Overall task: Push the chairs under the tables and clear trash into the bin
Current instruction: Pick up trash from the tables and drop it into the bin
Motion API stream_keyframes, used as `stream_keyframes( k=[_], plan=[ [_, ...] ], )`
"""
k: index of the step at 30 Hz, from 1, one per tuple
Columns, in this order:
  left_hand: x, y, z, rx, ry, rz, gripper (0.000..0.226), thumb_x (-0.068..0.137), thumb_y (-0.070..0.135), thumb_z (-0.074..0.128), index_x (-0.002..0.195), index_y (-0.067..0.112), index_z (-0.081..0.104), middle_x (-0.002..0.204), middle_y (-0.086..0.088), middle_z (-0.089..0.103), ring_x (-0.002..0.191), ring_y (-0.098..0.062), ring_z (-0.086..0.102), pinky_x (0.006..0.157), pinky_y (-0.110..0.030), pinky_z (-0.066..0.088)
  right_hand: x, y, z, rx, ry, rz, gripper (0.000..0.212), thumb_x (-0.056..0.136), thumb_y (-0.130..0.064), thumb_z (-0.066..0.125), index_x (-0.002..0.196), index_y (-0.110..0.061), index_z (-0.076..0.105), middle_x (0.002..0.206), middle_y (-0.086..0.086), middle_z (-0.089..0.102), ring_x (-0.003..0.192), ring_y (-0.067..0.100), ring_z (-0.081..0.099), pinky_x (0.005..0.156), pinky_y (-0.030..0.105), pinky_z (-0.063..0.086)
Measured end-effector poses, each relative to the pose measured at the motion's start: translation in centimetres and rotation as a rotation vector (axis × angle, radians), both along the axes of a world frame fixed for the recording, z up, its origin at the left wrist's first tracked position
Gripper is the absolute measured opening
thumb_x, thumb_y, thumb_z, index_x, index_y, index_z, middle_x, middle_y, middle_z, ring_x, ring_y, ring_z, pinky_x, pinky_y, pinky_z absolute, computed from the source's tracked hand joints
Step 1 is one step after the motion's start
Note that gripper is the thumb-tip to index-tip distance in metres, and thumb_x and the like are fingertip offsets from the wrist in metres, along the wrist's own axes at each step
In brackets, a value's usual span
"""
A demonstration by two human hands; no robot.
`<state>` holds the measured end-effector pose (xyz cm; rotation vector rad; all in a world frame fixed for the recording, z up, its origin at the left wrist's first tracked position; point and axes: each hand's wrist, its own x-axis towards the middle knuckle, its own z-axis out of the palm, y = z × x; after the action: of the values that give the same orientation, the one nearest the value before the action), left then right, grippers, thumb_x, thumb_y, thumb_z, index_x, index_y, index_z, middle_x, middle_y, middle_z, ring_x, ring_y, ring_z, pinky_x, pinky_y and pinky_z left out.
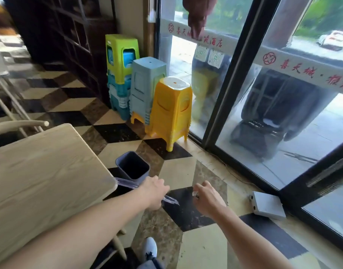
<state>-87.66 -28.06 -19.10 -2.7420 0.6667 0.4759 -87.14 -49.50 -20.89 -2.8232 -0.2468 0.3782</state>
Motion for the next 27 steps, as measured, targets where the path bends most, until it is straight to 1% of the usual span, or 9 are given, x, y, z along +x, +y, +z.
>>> stream_keyframes(
  k=[3,6,8,14,18,21,23,27],
  plan=[
    [5.3,1.1,-1.5,-0.018,-0.011,0.019,0.035,0.093,0.028,0.056,0.126,0.016,0.050,0.122,-0.013,0.053,0.112,-0.034,0.053,0.081,-0.045,0.047,5.1,0.9,-1.2,-0.032,0.028,0.015,0.025,0.099,-0.021,0.052,0.122,-0.024,0.061,0.117,0.004,0.049,0.100,0.025,0.057,0.075,0.035,0.053],
    [10.8,3.6,-2.7,-0.017,0.004,0.035,0.037,0.092,0.029,0.055,0.127,0.017,0.050,0.122,-0.014,0.053,0.111,-0.033,0.051,0.083,-0.046,0.046,11.4,3.1,-2.3,-0.061,0.072,0.075,0.025,0.098,-0.022,0.053,0.122,-0.024,0.061,0.119,0.004,0.049,0.104,0.026,0.057,0.076,0.032,0.050],
    [14.1,5.6,-3.3,-0.005,0.025,0.073,0.039,0.093,0.030,0.055,0.129,0.016,0.049,0.124,-0.014,0.052,0.113,-0.034,0.050,0.085,-0.047,0.046,15.6,5.0,-2.7,-0.071,0.101,0.124,0.026,0.098,-0.023,0.054,0.124,-0.023,0.059,0.118,0.004,0.049,0.105,0.027,0.057,0.077,0.032,0.050],
    [21.9,12.3,-3.8,0.005,0.095,0.287,0.031,0.095,0.023,0.053,0.124,0.014,0.051,0.123,-0.013,0.053,0.113,-0.035,0.051,0.088,-0.048,0.049,26.2,11.5,-4.3,-0.037,0.186,0.249,0.030,0.098,-0.025,0.054,0.127,-0.020,0.057,0.123,0.007,0.049,0.109,0.029,0.056,0.083,0.034,0.049],
    [26.2,15.9,-5.9,0.034,0.138,0.426,0.032,0.092,0.026,0.057,0.121,0.016,0.052,0.122,-0.011,0.054,0.113,-0.033,0.052,0.087,-0.047,0.048,31.6,15.5,-6.3,-0.016,0.269,0.357,0.034,0.099,-0.026,0.053,0.132,-0.022,0.056,0.127,0.008,0.048,0.114,0.032,0.056,0.088,0.037,0.050],
    [29.7,17.6,-7.5,0.028,0.183,0.480,0.033,0.091,0.026,0.058,0.122,0.018,0.052,0.124,-0.011,0.053,0.115,-0.032,0.051,0.089,-0.048,0.048,36.3,18.4,-8.3,-0.002,0.343,0.422,0.033,0.097,-0.025,0.053,0.129,-0.025,0.060,0.121,0.008,0.049,0.114,0.033,0.057,0.093,0.040,0.051],
    [31.9,18.2,-7.9,0.039,0.209,0.479,0.034,0.091,0.024,0.057,0.123,0.018,0.051,0.124,-0.011,0.053,0.115,-0.033,0.051,0.089,-0.048,0.048,39.4,20.0,-9.6,0.003,0.379,0.460,0.032,0.096,-0.022,0.054,0.127,-0.027,0.061,0.116,0.006,0.049,0.114,0.032,0.055,0.094,0.040,0.050],
    [36.4,19.2,-9.4,0.024,0.241,0.509,0.038,0.091,0.023,0.056,0.128,0.016,0.050,0.125,-0.013,0.053,0.116,-0.034,0.050,0.090,-0.049,0.047,46.4,22.8,-11.8,0.008,0.441,0.528,0.029,0.094,-0.019,0.053,0.122,-0.026,0.062,0.119,0.009,0.052,0.114,0.033,0.057,0.094,0.039,0.051]
  ],
)
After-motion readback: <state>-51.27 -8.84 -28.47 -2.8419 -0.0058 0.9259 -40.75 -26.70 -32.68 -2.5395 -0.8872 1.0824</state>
